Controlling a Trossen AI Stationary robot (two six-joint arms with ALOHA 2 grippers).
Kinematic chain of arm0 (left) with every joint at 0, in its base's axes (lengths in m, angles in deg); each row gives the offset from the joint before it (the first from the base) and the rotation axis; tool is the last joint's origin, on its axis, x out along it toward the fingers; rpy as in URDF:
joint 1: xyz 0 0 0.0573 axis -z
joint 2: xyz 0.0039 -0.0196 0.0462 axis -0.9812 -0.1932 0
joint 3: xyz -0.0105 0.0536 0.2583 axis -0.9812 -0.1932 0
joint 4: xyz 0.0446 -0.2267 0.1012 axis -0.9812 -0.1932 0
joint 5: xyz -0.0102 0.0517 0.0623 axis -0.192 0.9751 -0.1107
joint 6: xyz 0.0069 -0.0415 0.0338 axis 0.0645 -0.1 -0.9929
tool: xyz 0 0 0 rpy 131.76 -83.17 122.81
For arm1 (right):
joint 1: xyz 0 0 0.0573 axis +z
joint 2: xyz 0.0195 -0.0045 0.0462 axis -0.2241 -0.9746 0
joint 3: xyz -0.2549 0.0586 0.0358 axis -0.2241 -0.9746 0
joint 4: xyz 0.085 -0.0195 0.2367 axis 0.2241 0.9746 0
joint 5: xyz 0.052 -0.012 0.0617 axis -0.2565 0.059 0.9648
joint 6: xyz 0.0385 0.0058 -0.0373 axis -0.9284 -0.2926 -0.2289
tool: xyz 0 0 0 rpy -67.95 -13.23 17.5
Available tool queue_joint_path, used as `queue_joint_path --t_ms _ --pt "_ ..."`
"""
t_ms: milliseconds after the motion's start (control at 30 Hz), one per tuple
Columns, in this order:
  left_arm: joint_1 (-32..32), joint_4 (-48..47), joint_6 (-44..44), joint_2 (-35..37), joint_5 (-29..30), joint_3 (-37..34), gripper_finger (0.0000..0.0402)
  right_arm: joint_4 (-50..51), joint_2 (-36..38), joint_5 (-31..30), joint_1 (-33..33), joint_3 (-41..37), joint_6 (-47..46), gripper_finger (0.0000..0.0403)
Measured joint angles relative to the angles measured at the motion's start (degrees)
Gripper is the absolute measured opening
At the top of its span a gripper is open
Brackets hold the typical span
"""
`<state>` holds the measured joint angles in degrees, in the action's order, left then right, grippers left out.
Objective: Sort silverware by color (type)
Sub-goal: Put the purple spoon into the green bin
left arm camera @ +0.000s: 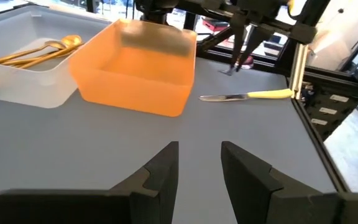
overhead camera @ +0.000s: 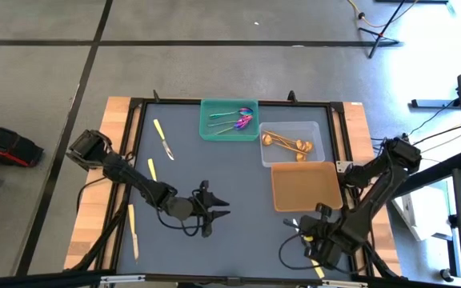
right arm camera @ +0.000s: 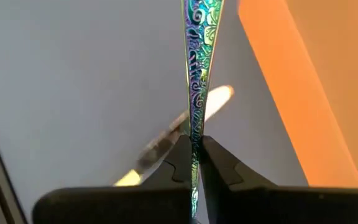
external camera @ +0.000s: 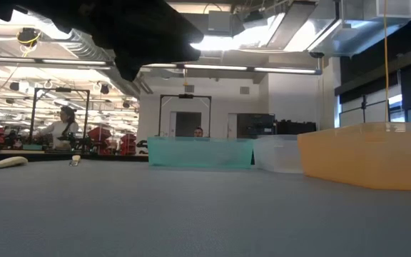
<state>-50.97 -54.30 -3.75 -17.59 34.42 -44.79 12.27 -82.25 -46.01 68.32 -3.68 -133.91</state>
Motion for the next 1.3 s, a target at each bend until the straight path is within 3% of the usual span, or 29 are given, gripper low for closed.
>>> queue_joint_path --t_ms 367,533,767,900,967,1067,1300 --pt "-4.9 -1.6 -5.1 0.9 -5.7 0.0 0.0118 -10.2 0.1 -1.8 -12.6 1.0 21.4 0.0004" --pt "-5.4 -11.0 -8.9 7.4 -8.9 0.0 0.0117 -10.5 0.1 -2.4 -20.6 4.7 33.1 0.0003" --pt "-1.9 -19.5 -8.9 15.2 -1.3 0.0 0.0117 -16.6 0.2 -7.3 -31.1 9.6 49.4 0.0002" --pt "1.8 -20.9 -11.6 17.1 2.6 -0.8 0.0117 -21.8 0.2 -6.8 -37.3 9.7 58.8 0.0002" --pt "2.7 -21.2 -12.9 17.2 0.5 -2.0 0.0117 -23.7 0.2 -6.5 -40.8 9.6 62.9 0.0002" --pt "2.1 -20.8 -13.1 17.1 -7.5 -4.2 0.0117 -26.7 0.2 -6.5 -46.3 9.6 69.1 0.0002" --pt "-1.0 -15.5 -12.9 17.1 -4.6 -8.3 0.0117 -38.0 -1.2 -3.1 -59.2 9.6 79.4 0.0002"
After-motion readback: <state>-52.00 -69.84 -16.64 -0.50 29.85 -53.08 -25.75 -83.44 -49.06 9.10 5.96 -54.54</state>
